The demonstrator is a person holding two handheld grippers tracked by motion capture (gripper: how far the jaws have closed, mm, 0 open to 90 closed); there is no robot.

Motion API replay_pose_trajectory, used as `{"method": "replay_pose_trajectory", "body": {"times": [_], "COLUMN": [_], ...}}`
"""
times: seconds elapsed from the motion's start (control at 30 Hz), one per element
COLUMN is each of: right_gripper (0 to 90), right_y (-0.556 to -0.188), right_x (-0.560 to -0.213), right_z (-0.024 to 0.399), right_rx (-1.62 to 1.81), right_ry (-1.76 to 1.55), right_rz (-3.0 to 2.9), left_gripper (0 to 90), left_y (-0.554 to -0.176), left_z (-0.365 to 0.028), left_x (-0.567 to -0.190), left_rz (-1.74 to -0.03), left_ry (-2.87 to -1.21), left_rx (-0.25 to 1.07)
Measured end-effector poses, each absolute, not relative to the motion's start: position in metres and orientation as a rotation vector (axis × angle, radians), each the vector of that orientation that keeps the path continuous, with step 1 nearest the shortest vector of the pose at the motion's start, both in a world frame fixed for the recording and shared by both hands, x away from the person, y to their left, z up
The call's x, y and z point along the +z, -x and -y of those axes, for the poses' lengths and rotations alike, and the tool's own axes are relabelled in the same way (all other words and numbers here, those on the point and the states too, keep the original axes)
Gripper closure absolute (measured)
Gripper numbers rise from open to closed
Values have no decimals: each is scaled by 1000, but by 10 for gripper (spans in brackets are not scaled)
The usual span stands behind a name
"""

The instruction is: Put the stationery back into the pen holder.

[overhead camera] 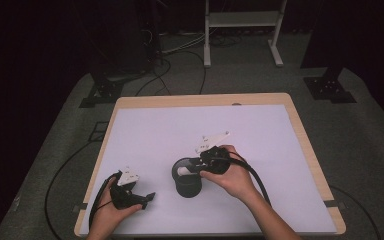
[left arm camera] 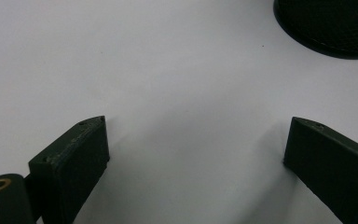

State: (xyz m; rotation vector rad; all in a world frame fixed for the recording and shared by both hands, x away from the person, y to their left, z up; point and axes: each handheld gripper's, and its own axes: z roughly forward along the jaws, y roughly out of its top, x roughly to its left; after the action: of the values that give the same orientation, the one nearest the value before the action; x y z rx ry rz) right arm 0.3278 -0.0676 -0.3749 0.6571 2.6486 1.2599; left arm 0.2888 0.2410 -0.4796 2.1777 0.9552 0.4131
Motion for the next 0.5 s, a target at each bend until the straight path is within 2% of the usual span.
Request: {"method": "replay_pose_trajectory", "body": {"times": [0.5], "right_gripper": [767], "right_y": [-330], "right_x": [-373], "right_z": [66], "right_rx": [1273], "right_ry": [-650], "right_rz": [-2643], "left_gripper": [58], "left_y": [-289], "left_z": [-241], "left_x": [-480], "left_rz": [-955], "left_ry": [-2178], "left_rx": [413]}}
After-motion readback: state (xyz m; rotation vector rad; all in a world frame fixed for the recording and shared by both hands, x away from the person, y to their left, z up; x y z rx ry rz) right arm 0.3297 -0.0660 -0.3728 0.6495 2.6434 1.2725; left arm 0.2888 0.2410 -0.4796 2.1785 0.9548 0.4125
